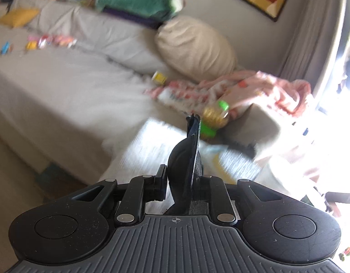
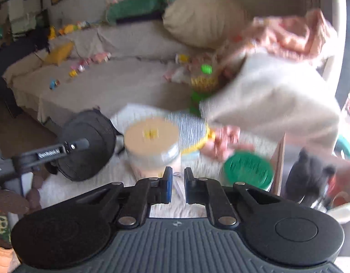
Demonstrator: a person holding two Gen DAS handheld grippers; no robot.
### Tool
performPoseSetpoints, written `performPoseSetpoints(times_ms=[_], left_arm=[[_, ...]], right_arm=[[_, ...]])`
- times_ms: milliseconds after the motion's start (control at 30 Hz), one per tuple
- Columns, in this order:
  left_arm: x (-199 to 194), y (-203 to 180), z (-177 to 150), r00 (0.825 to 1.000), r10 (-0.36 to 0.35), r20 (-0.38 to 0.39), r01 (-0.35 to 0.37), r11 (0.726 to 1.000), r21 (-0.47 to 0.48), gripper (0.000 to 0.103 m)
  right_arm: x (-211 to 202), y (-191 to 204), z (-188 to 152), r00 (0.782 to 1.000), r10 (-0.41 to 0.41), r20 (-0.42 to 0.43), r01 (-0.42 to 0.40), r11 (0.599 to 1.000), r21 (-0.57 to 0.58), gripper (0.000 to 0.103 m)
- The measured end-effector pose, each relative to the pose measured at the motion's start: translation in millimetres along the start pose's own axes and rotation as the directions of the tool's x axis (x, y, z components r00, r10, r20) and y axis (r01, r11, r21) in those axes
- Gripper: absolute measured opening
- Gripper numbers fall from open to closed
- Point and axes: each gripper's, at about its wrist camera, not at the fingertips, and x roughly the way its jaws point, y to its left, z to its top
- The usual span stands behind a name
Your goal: Organize soft objects
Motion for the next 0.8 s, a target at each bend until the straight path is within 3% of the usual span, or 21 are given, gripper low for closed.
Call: performPoseSetpoints(times_ms=[167,333,567,700,800], left_arm=[[-14.4,-42.1,46.2,0.996,-0.066,0.062,0.061,0.995,0.075,0.020],[-15.9,-95.6,75.2,0.987,-0.133,0.088,0.118,0.980,0.161,0.020],[1.2,-171.4,74.3,0.966,-0.257,0.016,0.248,0.944,0.218,0.020],[24.9,-221.1,52.1,0.930,-0.353,-0.100,0.367,0.905,0.215,0.020],[47.3,-253.8,26.2,0.880,-0.422,-0.218,0.460,0.872,0.168,0.021]], right_arm=[[-45.6,-24.3,41.6,0.991,0.026,0.128,-0.029,0.999,0.019,0.009],[-75.1,-56.8,61.9,0.976,-0.010,0.218,0.003,1.000,0.030,0.009],[-110.5,-114.4,60.0,0.963,-0.061,0.261,0.041,0.996,0.083,0.008],[-129.6,-146.7,48.7,0.951,-0.120,0.285,0.089,0.989,0.119,0.005],[-138.7,-169.9,37.2,0.947,-0.153,0.283,0.113,0.982,0.155,0.005]])
